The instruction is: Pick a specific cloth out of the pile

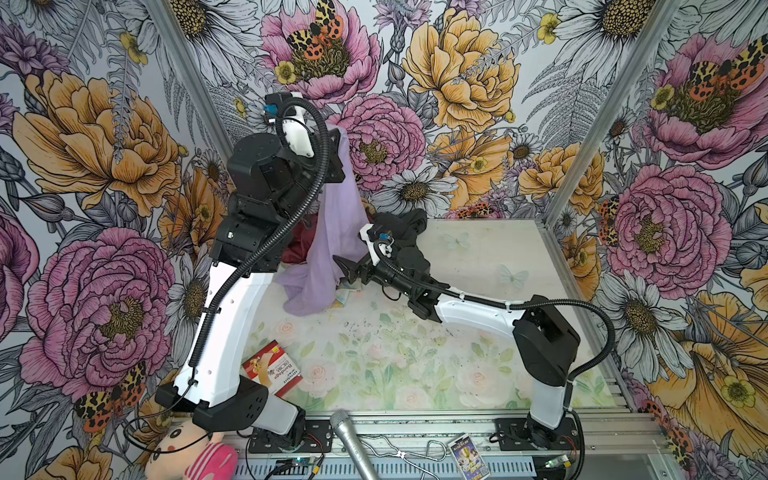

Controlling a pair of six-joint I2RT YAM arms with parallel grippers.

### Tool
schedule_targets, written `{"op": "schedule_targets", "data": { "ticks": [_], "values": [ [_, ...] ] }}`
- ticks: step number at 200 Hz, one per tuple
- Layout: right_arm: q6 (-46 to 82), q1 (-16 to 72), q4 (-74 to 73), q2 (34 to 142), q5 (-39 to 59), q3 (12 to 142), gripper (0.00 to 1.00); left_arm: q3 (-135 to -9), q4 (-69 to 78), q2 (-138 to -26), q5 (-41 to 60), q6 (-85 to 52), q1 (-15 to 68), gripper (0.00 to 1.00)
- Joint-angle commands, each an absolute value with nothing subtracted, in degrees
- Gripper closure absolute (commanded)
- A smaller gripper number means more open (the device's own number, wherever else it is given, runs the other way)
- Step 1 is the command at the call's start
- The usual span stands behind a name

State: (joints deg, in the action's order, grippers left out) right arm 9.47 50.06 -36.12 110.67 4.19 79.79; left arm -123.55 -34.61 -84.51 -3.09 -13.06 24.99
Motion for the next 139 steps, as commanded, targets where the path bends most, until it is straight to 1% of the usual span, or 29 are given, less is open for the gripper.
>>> {"op": "schedule_targets", "data": {
  "ticks": [1,14,28,34,41,50,61,68,76,81,110,139],
  "values": [
    [9.8,50.4,-45.2,114.5,-4.7,84.1,0.01,-123.9,-32.9,-83.1,-1.9,-12.7,28.1,1.00],
    [9.6,50.4,-50.0,117.4,-11.0,86.5,0.00,-122.7,-32.9,-82.1,-2.4,-12.6,30.1,1.00],
    [10.4,50.3,-50.3,119.8,-17.0,90.2,0.00,-121.0,-32.9,-80.6,-2.5,-12.9,31.3,1.00],
    [11.0,50.2,-50.4,120.6,-18.4,91.2,0.04,-120.0,-32.9,-79.8,-2.6,-13.2,31.6,1.00],
    [12.0,50.0,-50.7,121.1,-19.6,92.0,0.16,-118.6,-32.9,-78.7,-2.5,-13.6,31.7,1.00],
    [13.2,49.7,-52.1,121.0,-20.0,91.8,0.35,-116.6,-32.9,-77.3,-3.0,-14.0,31.7,1.00],
    [14.5,49.4,-53.3,120.2,-20.2,90.5,0.53,-113.9,-32.8,-75.4,-4.6,-13.9,31.4,1.00],
    [15.3,49.1,-53.1,119.1,-20.5,89.4,0.69,-112.0,-32.7,-74.1,-5.4,-14.0,30.8,1.00],
    [16.6,48.7,-52.4,117.7,-20.9,88.1,0.92,-109.5,-32.2,-72.7,-6.0,-14.5,29.5,1.00],
    [17.5,48.6,-51.9,116.7,-21.4,87.3,0.99,-107.8,-31.8,-71.8,-5.9,-15.1,28.4,1.00],
    [24.6,46.9,-48.3,110.2,-21.0,82.2,1.00,-97.5,-28.4,-67.5,-2.0,-19.9,20.2,1.00],
    [32.6,45.8,-41.6,104.2,-19.5,81.3,1.00,-87.6,-24.1,-64.1,-1.7,-21.3,15.2,1.00]
  ]
}}
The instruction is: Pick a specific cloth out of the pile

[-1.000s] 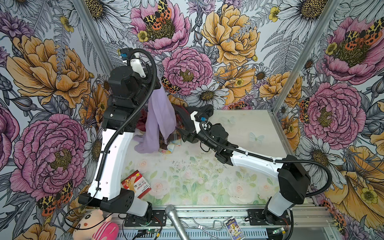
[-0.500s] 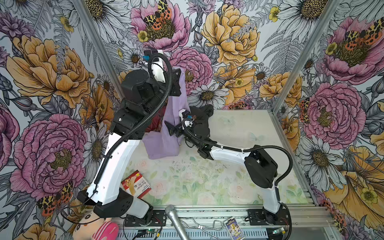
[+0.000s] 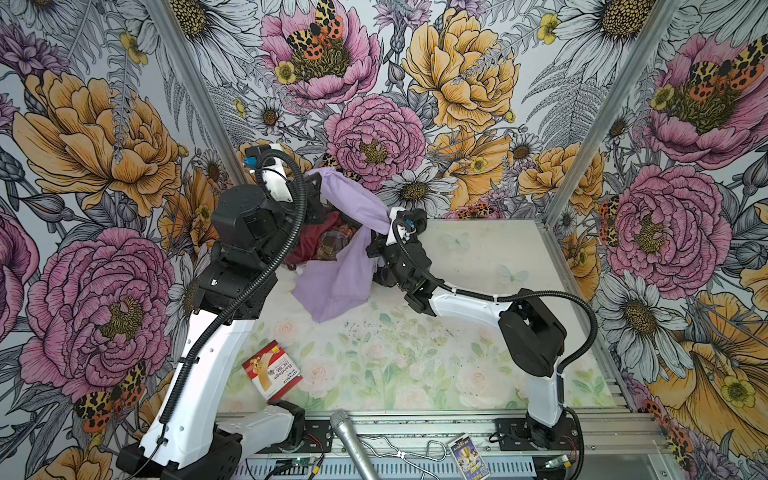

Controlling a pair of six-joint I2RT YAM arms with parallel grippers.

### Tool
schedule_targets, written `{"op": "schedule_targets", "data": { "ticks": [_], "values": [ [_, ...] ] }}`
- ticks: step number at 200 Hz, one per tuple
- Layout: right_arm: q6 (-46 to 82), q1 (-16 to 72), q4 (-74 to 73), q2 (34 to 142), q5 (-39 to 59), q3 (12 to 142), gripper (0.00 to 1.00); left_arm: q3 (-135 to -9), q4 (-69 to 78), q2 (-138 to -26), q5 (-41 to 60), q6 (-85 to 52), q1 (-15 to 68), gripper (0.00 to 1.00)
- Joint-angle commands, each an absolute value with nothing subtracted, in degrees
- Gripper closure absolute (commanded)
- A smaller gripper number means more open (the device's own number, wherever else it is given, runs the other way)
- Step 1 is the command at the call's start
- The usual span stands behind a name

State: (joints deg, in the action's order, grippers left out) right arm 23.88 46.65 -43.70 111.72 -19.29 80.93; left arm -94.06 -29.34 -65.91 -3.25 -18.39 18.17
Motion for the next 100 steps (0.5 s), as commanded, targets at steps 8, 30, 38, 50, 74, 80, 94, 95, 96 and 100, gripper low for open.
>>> {"op": "schedule_targets", "data": {
  "ticks": [8,30,38,50,74,80,94,95,96,100],
  "values": [
    [34.2,45.7,-40.1,102.9,-19.4,81.6,1.00,-85.1,-23.2,-63.6,-1.7,-21.4,14.2,1.00],
    [39.3,43.6,-35.5,99.8,-19.1,83.1,1.00,-79.6,-21.6,-63.4,0.5,-23.7,11.8,1.00],
    [41.4,43.0,-33.2,98.8,-18.9,84.0,1.00,-78.0,-20.9,-63.7,1.7,-24.8,11.3,1.00],
    [43.6,42.4,-30.5,97.8,-18.4,85.5,1.00,-75.7,-19.9,-63.9,1.9,-25.1,11.6,1.00],
    [48.3,40.2,-25.4,95.6,-16.5,87.6,1.00,-71.6,-17.3,-64.4,1.6,-25.5,13.9,1.00],
    [49.4,39.6,-24.4,95.0,-16.1,87.8,1.00,-70.9,-16.8,-64.8,1.5,-25.5,14.7,1.00],
    [50.6,38.1,-22.0,93.7,-15.7,88.2,1.00,-69.7,-15.6,-65.7,0.7,-24.9,17.2,0.95],
    [50.7,38.1,-21.9,93.6,-15.6,88.1,1.00,-69.6,-15.4,-65.8,0.7,-24.9,17.3,0.95],
    [50.7,37.9,-21.7,93.5,-15.6,88.1,1.00,-69.5,-15.3,-65.8,0.6,-24.8,17.5,0.95],
    [50.9,37.6,-21.1,93.1,-15.5,87.9,1.00,-69.1,-14.6,-66.0,0.3,-24.8,18.4,0.94]
  ]
}}
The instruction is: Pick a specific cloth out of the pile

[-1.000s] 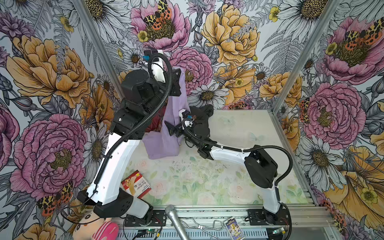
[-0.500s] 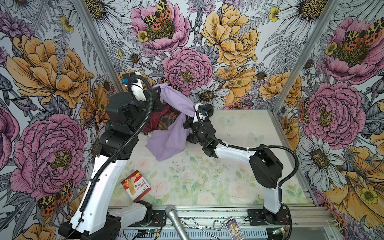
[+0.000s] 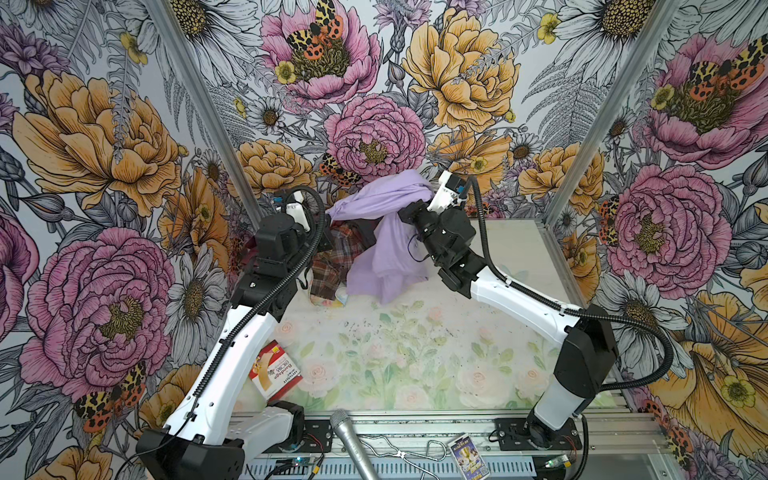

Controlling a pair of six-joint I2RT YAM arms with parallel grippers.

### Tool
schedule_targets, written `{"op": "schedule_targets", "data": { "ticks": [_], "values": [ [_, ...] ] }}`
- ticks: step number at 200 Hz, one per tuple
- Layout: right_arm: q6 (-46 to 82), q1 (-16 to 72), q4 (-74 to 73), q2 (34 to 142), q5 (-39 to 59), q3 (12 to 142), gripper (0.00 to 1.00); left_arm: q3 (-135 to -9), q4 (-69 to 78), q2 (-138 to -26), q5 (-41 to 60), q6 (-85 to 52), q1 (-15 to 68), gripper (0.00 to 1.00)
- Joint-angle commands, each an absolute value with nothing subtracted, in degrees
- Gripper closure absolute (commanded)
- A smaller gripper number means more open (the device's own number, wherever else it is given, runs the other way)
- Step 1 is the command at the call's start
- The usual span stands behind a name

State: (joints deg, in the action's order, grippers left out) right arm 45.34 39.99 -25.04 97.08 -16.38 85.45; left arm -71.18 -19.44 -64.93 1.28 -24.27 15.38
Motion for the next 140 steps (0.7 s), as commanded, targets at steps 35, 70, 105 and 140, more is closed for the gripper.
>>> {"op": "schedule_targets", "data": {
  "ticks": [35,70,105,140],
  "values": [
    [50.7,33.3,-17.7,87.3,-14.4,84.5,1.00,-67.7,-9.8,-69.8,0.3,-23.2,26.6,0.77],
    [46.2,28.2,-9.5,80.7,-12.3,83.9,1.00,-66.5,-3.0,-74.4,4.0,-22.9,31.5,0.57],
    [40.5,22.4,0.5,74.2,-12.6,84.8,1.00,-66.2,2.9,-78.9,9.4,-19.7,34.8,0.38],
    [35.1,16.1,6.8,68.7,-13.9,84.9,1.00,-67.0,3.6,-82.5,10.9,-13.6,39.3,0.23]
  ]
}}
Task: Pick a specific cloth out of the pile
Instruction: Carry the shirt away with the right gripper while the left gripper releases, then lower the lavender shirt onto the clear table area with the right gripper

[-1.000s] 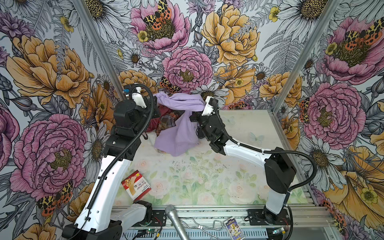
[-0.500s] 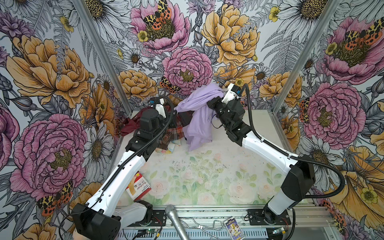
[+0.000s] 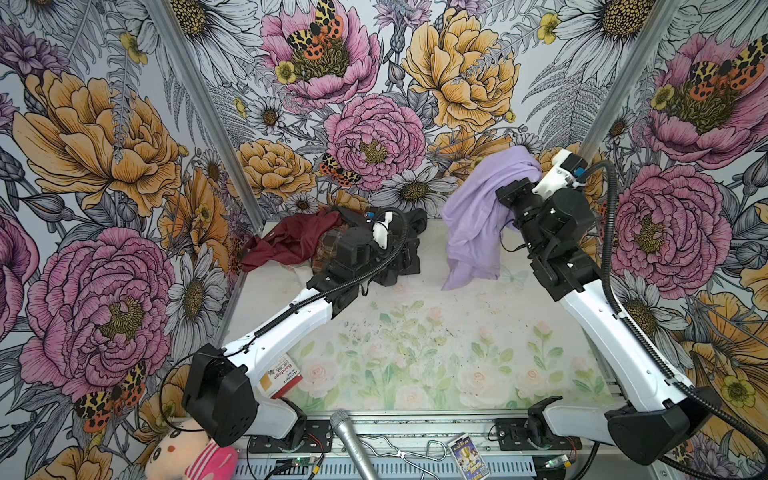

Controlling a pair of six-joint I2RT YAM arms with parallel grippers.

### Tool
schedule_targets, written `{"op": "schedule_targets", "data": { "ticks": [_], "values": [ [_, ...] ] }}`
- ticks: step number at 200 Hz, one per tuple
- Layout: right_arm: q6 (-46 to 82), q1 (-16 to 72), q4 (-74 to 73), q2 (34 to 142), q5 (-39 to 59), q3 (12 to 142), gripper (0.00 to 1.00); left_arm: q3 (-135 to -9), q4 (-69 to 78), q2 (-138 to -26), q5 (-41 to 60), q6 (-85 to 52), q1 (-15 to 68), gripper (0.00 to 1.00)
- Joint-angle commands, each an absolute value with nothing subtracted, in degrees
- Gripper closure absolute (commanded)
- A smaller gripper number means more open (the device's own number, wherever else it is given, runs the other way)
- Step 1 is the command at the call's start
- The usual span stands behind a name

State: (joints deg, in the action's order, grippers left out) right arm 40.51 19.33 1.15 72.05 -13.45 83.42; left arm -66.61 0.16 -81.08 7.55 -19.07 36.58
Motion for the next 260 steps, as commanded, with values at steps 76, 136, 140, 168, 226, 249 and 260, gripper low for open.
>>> {"op": "schedule_targets", "data": {
  "ticks": [76,136,140,168,226,249,260],
  "values": [
    [32.9,5.9,12.0,69.3,-12.9,86.7,1.00,-61.8,0.8,-81.7,9.9,-16.6,43.1,0.01],
    [30.1,-0.9,10.6,85.0,-11.8,101.5,1.00,-63.4,-13.5,-76.6,5.5,-16.3,46.0,0.01],
    [29.8,-1.3,10.6,86.3,-11.6,102.9,1.00,-63.7,-14.5,-76.4,5.8,-16.1,46.0,0.01],
    [28.8,-3.7,10.7,93.7,-10.1,111.6,1.00,-65.2,-19.6,-73.8,5.4,-13.8,46.0,0.01],
    [29.3,-6.9,10.6,99.0,-7.0,112.4,1.00,-72.4,-29.7,-74.4,4.5,-7.6,43.7,0.01],
    [27.9,-7.4,8.8,97.9,-7.0,105.6,1.00,-71.9,-29.6,-75.0,5.2,-7.3,41.8,0.01],
    [27.7,-7.7,7.4,97.2,-6.9,101.8,1.00,-71.7,-29.4,-75.2,5.7,-7.7,40.9,0.01]
  ]
}}
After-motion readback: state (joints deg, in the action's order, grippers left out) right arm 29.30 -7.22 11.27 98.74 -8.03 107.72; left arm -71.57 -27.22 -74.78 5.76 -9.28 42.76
